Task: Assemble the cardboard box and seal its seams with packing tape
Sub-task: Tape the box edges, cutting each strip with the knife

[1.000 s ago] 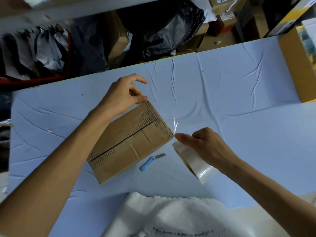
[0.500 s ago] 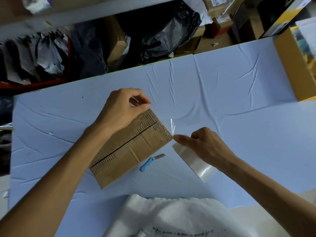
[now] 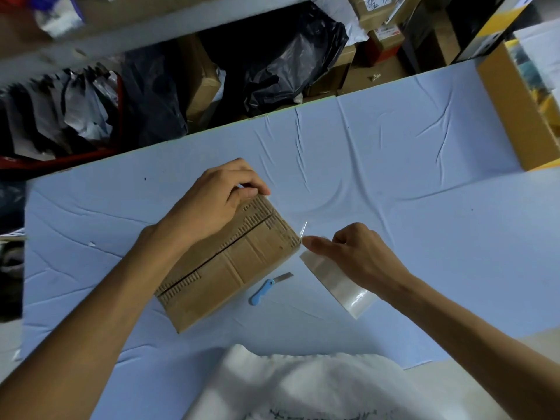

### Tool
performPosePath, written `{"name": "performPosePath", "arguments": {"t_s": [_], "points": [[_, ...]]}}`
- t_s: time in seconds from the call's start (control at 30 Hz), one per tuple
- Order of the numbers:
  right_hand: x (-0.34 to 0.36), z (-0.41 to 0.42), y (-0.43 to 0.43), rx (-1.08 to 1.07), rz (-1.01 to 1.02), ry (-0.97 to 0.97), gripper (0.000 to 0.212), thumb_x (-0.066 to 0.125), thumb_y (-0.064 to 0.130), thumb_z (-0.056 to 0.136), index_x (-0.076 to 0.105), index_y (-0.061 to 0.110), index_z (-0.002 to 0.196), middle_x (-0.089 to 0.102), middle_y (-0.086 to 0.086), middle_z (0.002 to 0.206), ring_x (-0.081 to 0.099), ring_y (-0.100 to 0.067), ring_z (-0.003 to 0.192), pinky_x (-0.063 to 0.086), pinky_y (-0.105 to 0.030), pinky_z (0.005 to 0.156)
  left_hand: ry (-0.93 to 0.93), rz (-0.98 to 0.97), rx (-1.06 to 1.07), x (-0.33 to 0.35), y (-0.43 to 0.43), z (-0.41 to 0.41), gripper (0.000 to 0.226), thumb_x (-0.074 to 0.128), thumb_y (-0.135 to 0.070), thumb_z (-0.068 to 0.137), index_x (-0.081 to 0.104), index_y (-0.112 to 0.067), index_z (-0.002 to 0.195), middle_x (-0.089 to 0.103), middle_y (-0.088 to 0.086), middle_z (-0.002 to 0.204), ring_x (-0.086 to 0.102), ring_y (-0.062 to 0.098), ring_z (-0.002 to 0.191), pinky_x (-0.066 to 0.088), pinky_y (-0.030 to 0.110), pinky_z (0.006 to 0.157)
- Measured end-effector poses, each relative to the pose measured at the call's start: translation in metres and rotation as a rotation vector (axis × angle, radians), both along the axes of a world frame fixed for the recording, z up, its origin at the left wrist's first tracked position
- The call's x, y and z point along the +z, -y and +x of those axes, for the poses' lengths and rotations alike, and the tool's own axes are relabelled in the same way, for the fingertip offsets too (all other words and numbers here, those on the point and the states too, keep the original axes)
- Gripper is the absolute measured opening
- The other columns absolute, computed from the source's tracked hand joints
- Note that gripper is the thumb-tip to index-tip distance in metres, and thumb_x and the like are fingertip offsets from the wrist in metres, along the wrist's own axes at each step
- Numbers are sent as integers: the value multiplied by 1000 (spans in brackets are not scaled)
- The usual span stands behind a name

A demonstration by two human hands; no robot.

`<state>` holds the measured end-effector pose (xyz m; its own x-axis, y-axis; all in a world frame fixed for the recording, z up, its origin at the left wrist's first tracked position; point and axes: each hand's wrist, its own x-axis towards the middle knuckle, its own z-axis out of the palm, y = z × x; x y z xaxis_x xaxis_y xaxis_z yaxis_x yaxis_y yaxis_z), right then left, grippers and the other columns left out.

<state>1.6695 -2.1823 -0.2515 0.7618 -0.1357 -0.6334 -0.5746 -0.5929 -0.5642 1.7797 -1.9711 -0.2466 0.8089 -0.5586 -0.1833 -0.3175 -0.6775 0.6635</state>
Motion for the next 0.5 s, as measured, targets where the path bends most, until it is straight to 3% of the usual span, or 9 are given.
{"name": "performPosePath", "arguments": {"t_s": [0.13,0.27,0.5], "points": [[-1,0,-1,1,2,5,66,63,61,79,22,18,51,22,7,44,18,-12,41,16,-23,41,31,59,-72,1,-1,-1,17,58,-27,93,66,-20,106,55,-14,104,57,3,97,49,22,87],[-3,1,-2,-8,-4,7,66,62,62,79,24,17,50,23,9,41,20,-11,38,17,-21,39,17,114,-105,3,1,5,17,58,-26,93,65,-18,106,56,-13,105,58,6,97,50,32,88],[-4,-1,-1,-7,-15,14,66,62,63,78,22,18,52,22,7,45,18,-12,40,16,-22,39,22,91,-76,-3,0,5,16,61,-17,91,68,-14,106,62,-7,102,60,9,95,47,23,85]]}}
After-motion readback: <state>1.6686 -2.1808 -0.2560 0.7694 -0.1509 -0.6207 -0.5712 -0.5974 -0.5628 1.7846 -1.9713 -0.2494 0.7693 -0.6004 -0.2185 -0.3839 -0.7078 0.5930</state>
